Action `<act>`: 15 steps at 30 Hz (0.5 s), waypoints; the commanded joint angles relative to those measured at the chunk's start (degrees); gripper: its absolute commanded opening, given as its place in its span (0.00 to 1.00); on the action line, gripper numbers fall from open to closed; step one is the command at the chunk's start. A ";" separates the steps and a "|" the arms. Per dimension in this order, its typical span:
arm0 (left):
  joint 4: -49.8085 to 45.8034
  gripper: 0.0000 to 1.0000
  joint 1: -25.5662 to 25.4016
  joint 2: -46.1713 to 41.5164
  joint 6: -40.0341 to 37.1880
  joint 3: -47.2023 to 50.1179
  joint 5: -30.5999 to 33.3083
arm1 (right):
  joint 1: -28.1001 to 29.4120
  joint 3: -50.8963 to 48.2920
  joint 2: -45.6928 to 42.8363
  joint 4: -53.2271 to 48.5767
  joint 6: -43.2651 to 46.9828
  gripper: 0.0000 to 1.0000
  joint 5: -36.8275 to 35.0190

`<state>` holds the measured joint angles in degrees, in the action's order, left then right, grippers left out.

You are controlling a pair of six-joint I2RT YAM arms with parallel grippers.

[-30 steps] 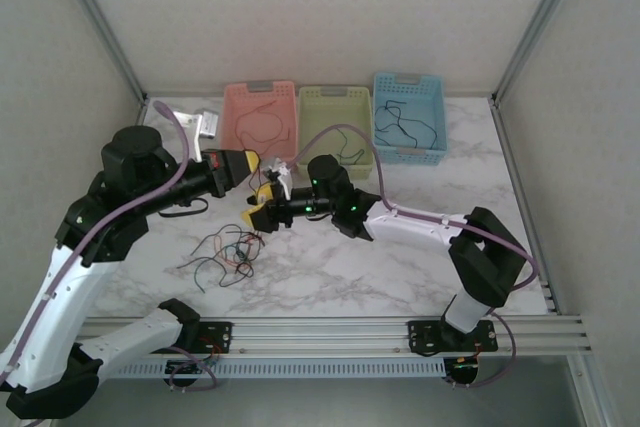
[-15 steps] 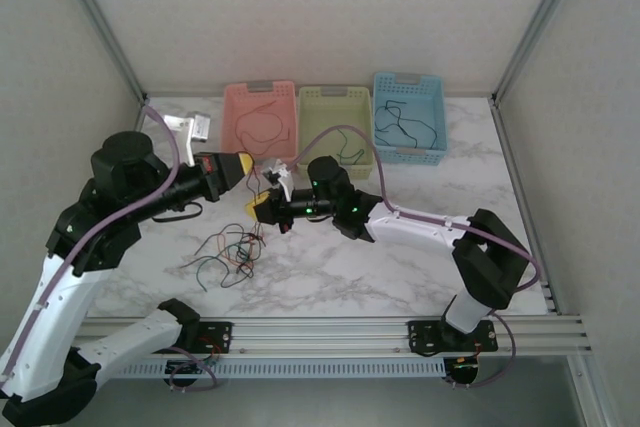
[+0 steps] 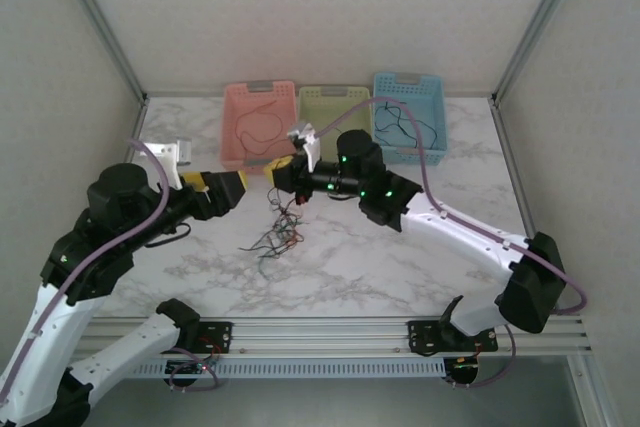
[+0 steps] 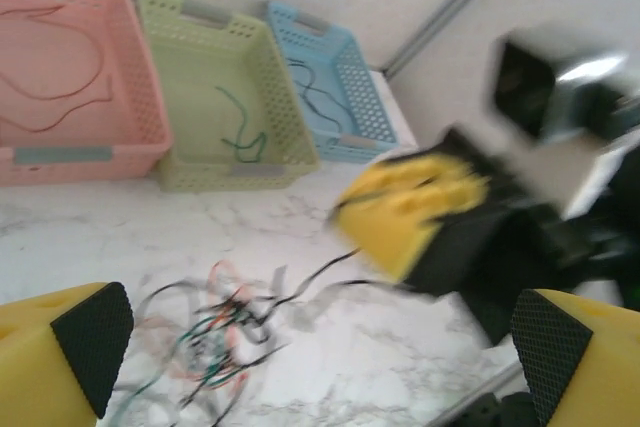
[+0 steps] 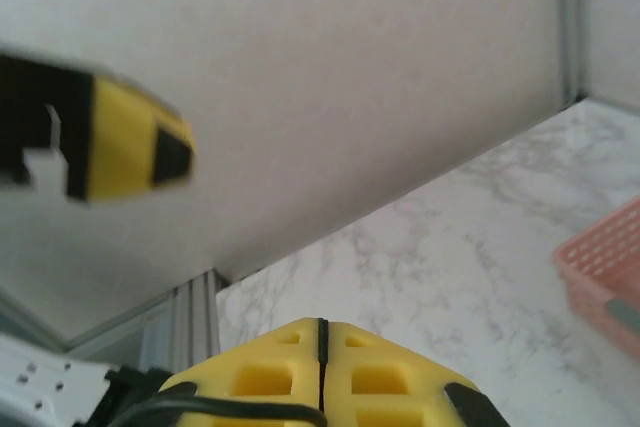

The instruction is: Untangle the cables

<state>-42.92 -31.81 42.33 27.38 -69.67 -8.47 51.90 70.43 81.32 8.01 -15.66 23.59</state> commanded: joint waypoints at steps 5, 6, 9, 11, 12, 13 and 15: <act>5.49 0.96 -0.18 -3.17 1.25 12.79 -4.47 | -0.48 11.00 -1.90 -14.36 -2.64 0.00 -9.89; 6.73 0.94 -0.22 -3.23 1.43 14.20 -6.61 | -0.54 12.50 -1.65 -16.22 -3.58 0.00 -12.16; 7.39 0.90 -0.28 -2.35 0.91 15.78 -10.19 | -0.65 16.51 -0.33 -20.33 -6.44 0.00 -15.09; 7.01 0.88 -0.27 -1.58 0.24 15.63 -10.02 | -0.59 18.60 0.47 -21.13 -8.06 0.00 -13.82; 7.12 0.86 -0.27 -1.21 0.05 15.51 -10.27 | -0.62 19.05 0.56 -20.80 -8.87 0.00 -13.36; 7.49 0.84 -0.27 -0.59 -0.05 15.31 -11.01 | -0.57 19.37 0.60 -20.38 -10.10 0.00 -13.48; 8.92 0.75 -0.35 0.62 -0.06 15.59 -13.29 | -0.59 20.32 1.00 -20.30 -11.95 0.00 -14.72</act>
<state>-37.41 -31.83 41.95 28.27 -54.13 -17.23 51.51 88.09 81.38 -10.92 -23.35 11.27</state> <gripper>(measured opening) 0.785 0.048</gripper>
